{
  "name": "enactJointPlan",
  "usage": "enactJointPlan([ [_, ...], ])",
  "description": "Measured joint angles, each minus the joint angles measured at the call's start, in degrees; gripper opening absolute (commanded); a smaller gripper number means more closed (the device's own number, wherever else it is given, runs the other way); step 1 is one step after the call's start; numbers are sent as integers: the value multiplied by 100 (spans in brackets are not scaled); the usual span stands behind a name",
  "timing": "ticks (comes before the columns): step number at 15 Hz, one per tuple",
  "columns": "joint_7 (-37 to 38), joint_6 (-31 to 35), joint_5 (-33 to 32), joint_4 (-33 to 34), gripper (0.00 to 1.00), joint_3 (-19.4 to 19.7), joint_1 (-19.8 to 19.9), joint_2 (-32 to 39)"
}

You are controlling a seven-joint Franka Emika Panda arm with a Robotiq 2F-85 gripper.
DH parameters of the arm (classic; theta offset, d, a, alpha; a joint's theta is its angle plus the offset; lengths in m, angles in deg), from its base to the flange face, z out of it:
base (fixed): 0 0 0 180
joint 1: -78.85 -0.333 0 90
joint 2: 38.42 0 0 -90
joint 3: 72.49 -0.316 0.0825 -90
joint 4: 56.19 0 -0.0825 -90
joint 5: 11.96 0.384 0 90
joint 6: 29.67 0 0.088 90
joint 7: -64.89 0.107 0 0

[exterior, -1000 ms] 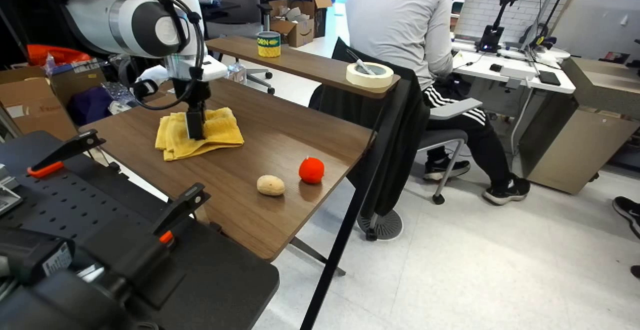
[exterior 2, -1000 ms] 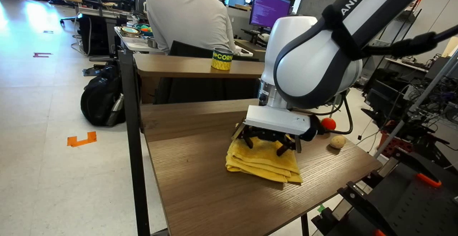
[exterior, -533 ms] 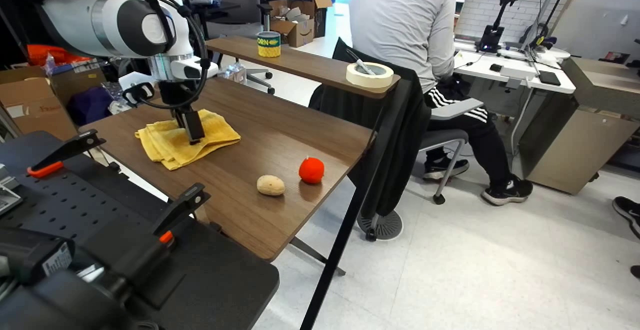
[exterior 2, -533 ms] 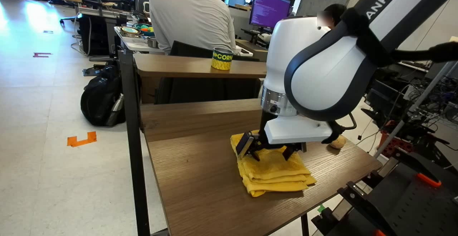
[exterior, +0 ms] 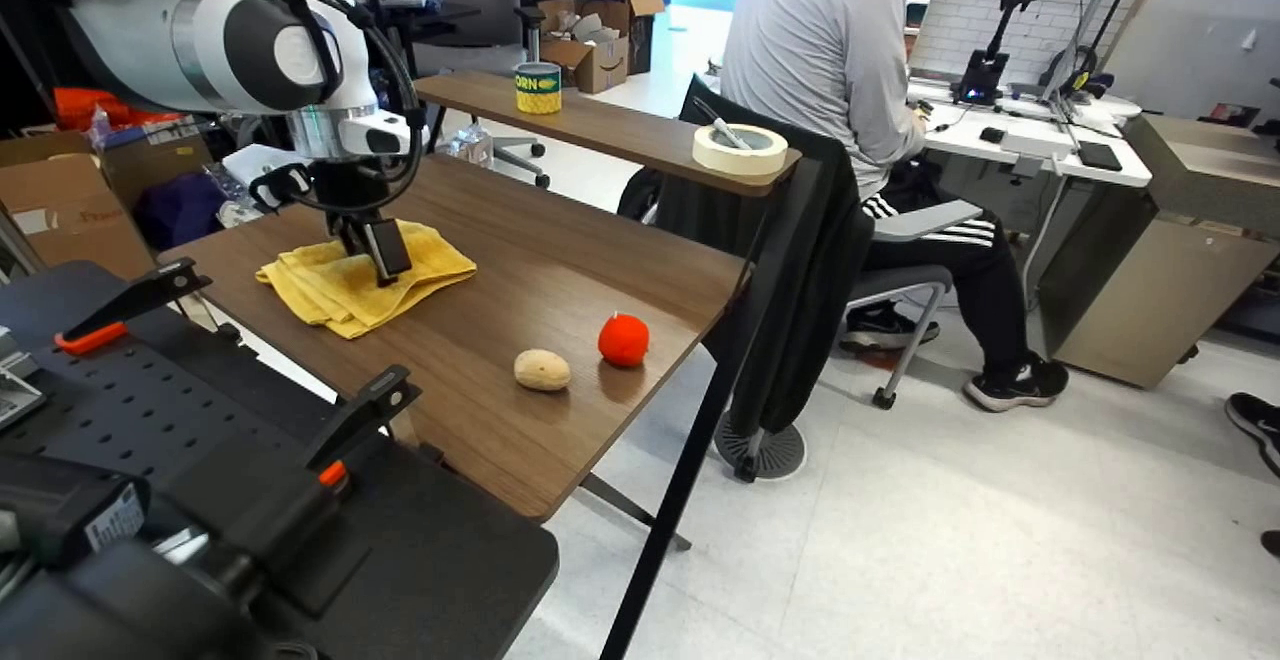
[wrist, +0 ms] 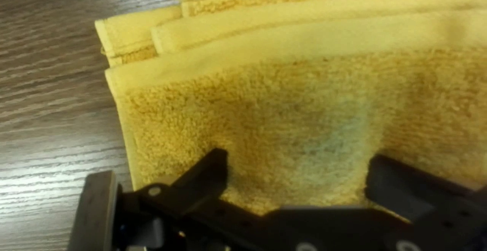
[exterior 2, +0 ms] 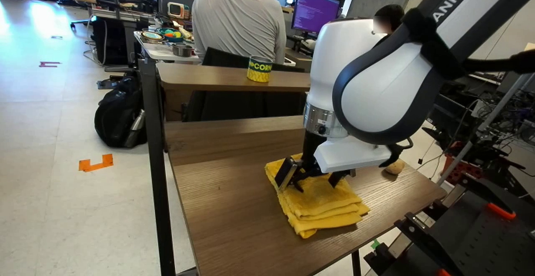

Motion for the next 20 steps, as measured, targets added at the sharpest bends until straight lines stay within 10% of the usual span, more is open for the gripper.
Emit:
enactJointPlan([
  [11,-7,292,1641,1073,100,-22,1875,630],
  [20,-945,775,1259,-411,100,-240,865,-19],
])
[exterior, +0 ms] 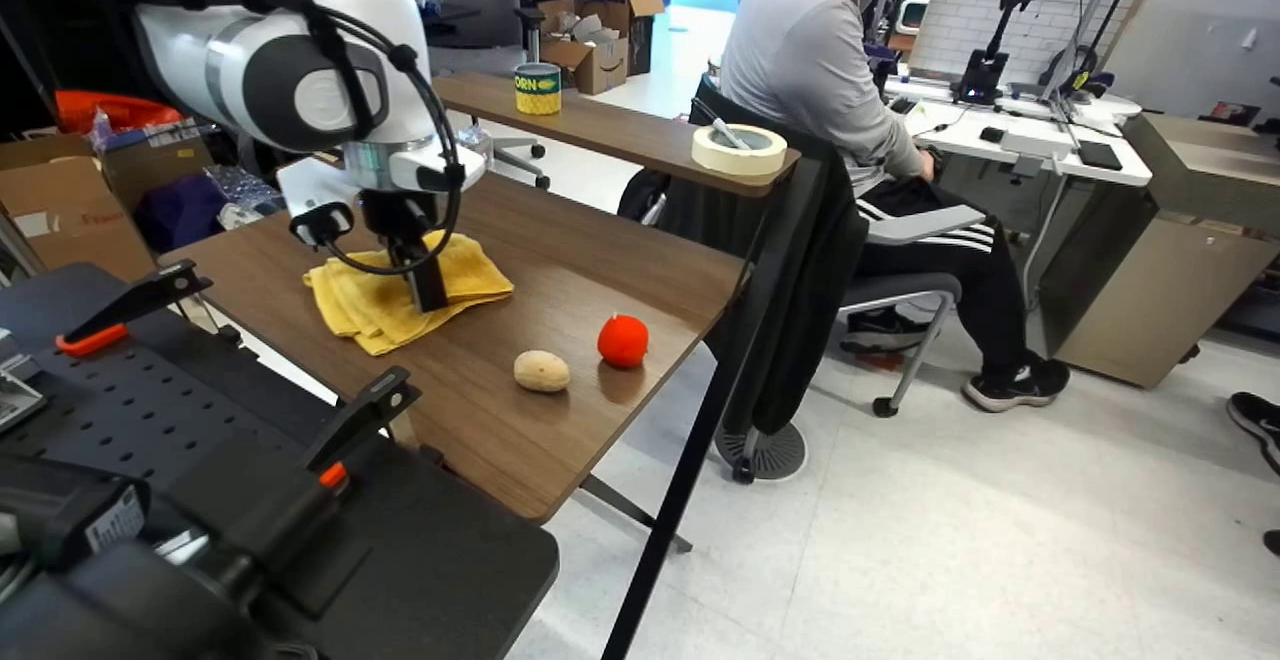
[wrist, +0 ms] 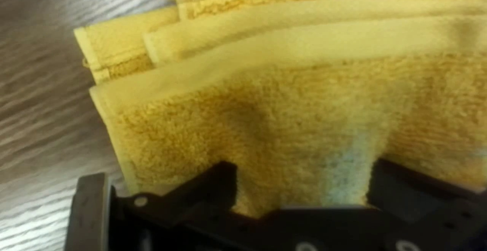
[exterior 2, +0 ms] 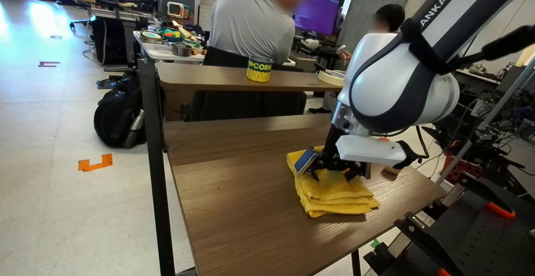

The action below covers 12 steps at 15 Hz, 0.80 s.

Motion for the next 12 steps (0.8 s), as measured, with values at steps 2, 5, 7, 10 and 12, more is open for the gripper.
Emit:
enactJointPlan([
  [2,-4,248,-199,-228,100,-13,-428,-62],
  [5,-1,575,-486,-287,100,46,-1160,-31],
  [7,-1,694,-552,-212,100,102,-1591,30],
  [10,-1,747,-554,-77,100,188,-1916,103],
  [12,25,742,-543,-53,100,256,-1906,117],
])
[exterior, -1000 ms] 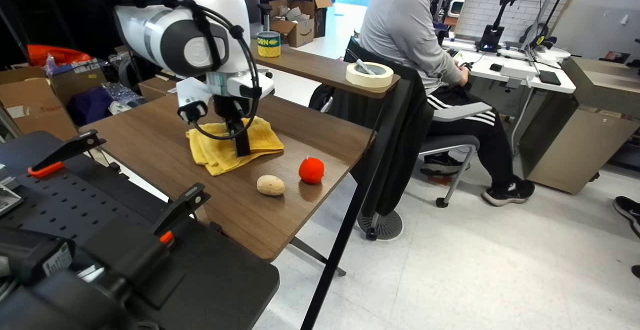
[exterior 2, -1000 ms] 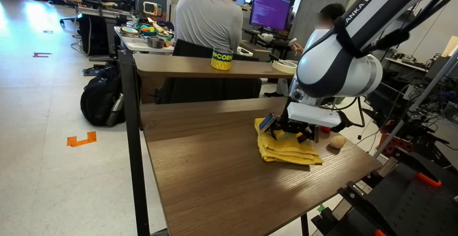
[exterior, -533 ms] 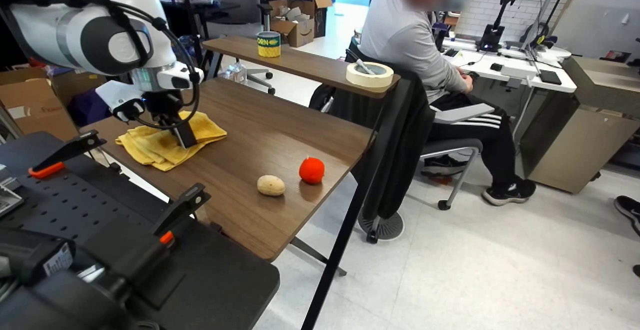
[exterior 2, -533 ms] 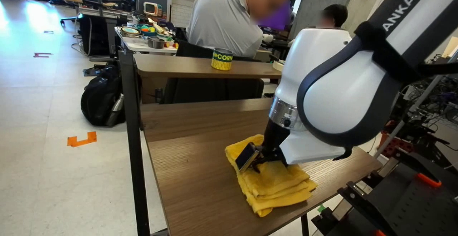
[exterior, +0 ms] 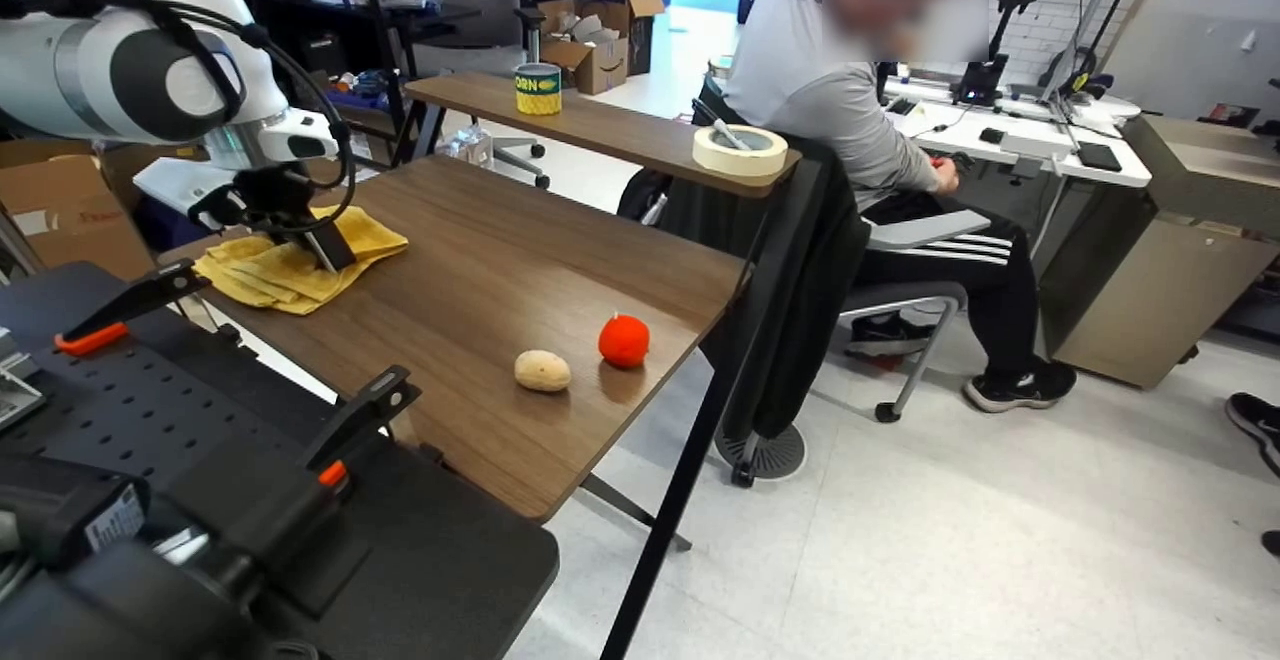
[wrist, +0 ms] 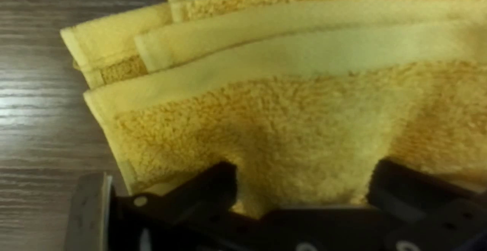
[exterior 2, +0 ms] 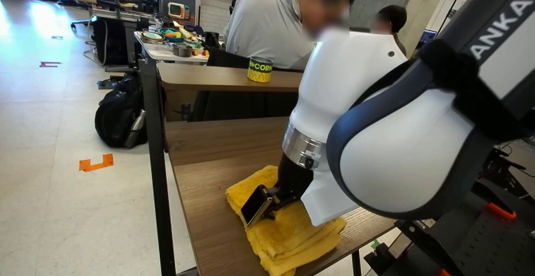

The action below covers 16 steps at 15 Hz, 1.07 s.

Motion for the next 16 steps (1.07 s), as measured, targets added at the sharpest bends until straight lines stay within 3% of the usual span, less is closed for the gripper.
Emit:
enactJointPlan([
  [10,531,-31,473,-22,100,792,916,101],
  [16,589,-54,698,195,100,423,1433,132],
])
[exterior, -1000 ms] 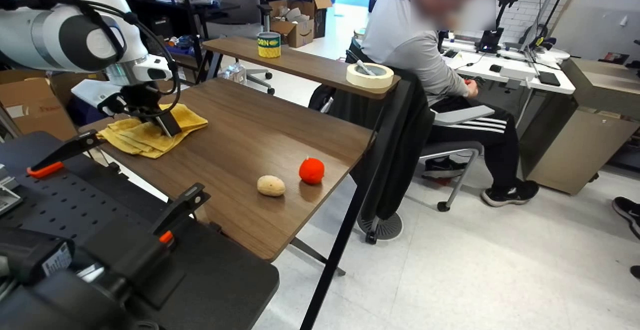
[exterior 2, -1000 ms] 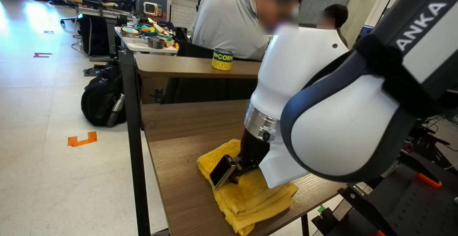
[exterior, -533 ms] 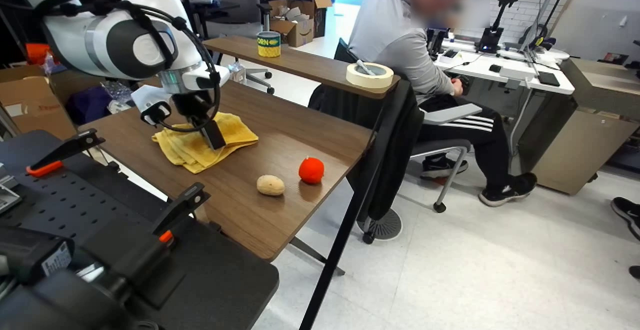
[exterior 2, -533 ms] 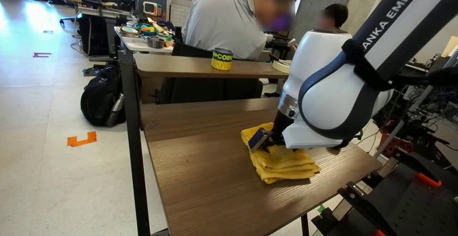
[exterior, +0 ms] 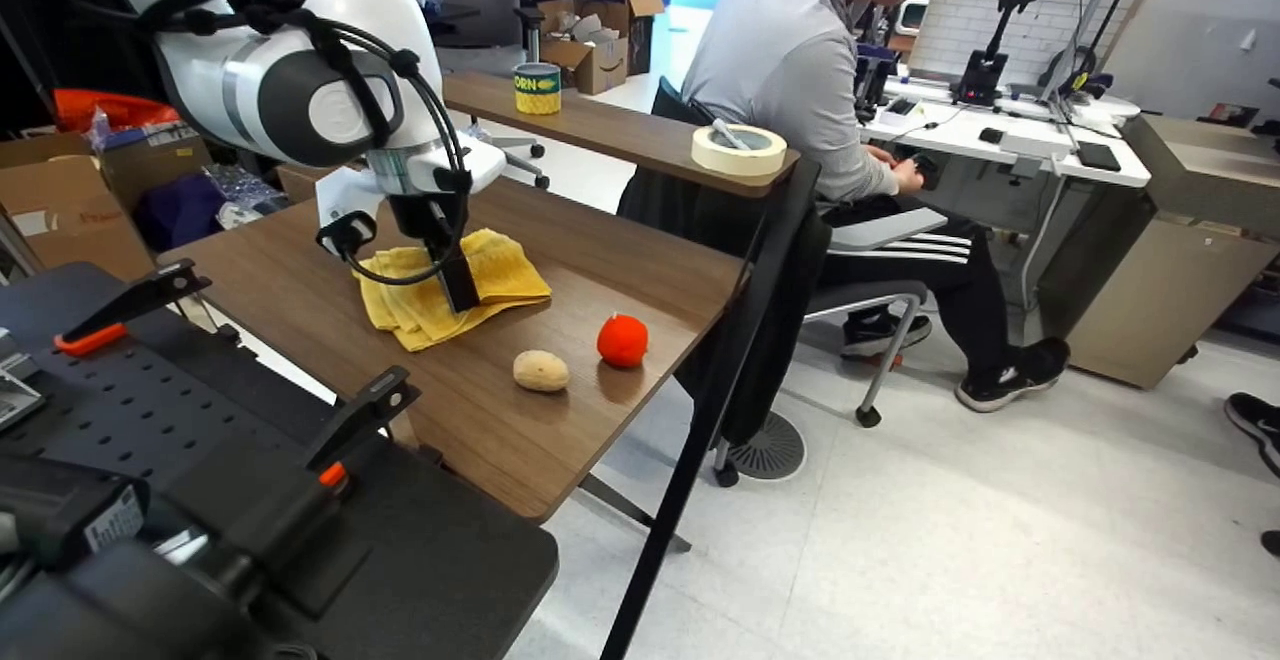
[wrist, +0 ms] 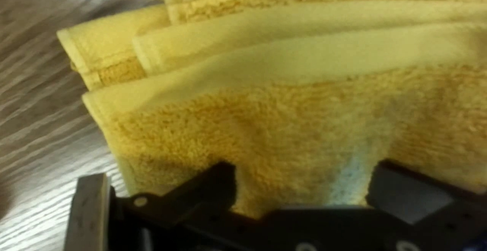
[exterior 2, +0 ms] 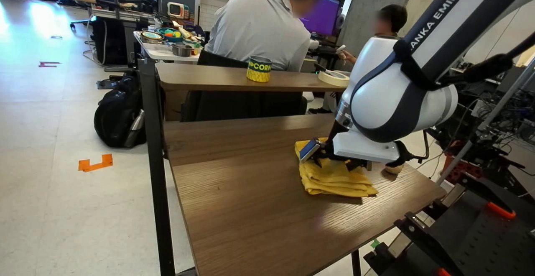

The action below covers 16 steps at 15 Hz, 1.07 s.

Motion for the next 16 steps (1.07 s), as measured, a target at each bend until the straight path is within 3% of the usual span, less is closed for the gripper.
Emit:
enactJointPlan([
  [3,-167,18,-9,212,100,-549,54,24],
  [6,-242,25,-17,419,100,-961,-221,102],
  [10,-206,-33,-16,642,100,-1017,-610,204],
  [13,-141,-439,-30,792,100,-928,-808,219],
  [16,-550,-689,-87,441,100,-923,-603,-67],
])
